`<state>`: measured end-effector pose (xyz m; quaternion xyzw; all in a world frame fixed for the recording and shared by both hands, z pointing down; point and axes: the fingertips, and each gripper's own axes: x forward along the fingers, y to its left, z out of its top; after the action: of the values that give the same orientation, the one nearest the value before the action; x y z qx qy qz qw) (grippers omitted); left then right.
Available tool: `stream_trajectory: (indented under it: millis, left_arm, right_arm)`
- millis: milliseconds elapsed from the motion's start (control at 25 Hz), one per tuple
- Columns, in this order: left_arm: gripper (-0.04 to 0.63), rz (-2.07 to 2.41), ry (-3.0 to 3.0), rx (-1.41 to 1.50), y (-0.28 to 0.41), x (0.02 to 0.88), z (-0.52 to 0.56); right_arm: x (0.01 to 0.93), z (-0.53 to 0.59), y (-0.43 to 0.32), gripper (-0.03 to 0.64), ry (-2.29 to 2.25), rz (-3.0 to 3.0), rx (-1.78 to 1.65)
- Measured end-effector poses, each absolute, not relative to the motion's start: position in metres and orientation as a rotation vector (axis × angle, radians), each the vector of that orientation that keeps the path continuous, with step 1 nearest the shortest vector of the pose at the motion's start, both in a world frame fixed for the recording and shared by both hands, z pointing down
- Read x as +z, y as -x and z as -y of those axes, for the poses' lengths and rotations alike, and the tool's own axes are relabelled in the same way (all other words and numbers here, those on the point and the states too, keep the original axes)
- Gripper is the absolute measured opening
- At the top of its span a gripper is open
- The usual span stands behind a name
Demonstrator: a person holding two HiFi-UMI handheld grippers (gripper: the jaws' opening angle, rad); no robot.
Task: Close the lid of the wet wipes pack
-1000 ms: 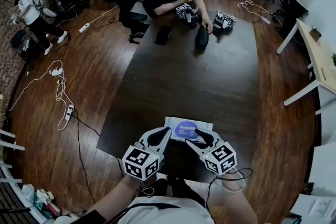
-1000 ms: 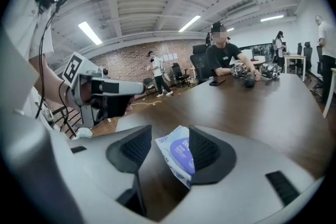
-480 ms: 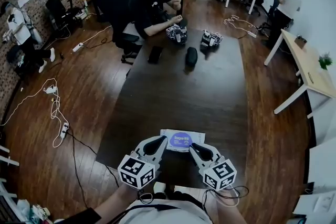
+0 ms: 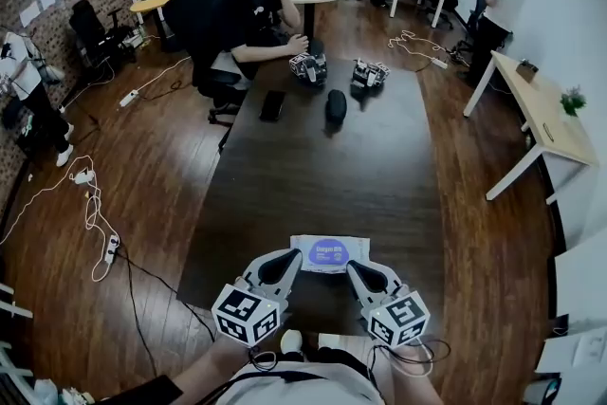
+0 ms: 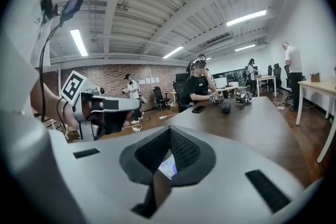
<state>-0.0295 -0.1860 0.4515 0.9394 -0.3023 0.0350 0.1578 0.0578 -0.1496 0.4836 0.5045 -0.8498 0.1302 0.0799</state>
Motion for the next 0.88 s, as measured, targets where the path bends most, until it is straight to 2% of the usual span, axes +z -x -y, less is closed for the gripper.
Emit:
stream_trajectory:
  millis: [480,880]
  left_arm:
    - [0.002,0.781,-2.724,0.102,0.037,0.453,0.160]
    - [0.002,0.847,-2.731,0.095,0.034,0.443,0.088]
  right_arm:
    - [0.472,0.116,-0.038,0.006,-1.561,2.537,0.360]
    - [0.465,0.042,-0.040,0.006,-1.527,2.578,0.327]
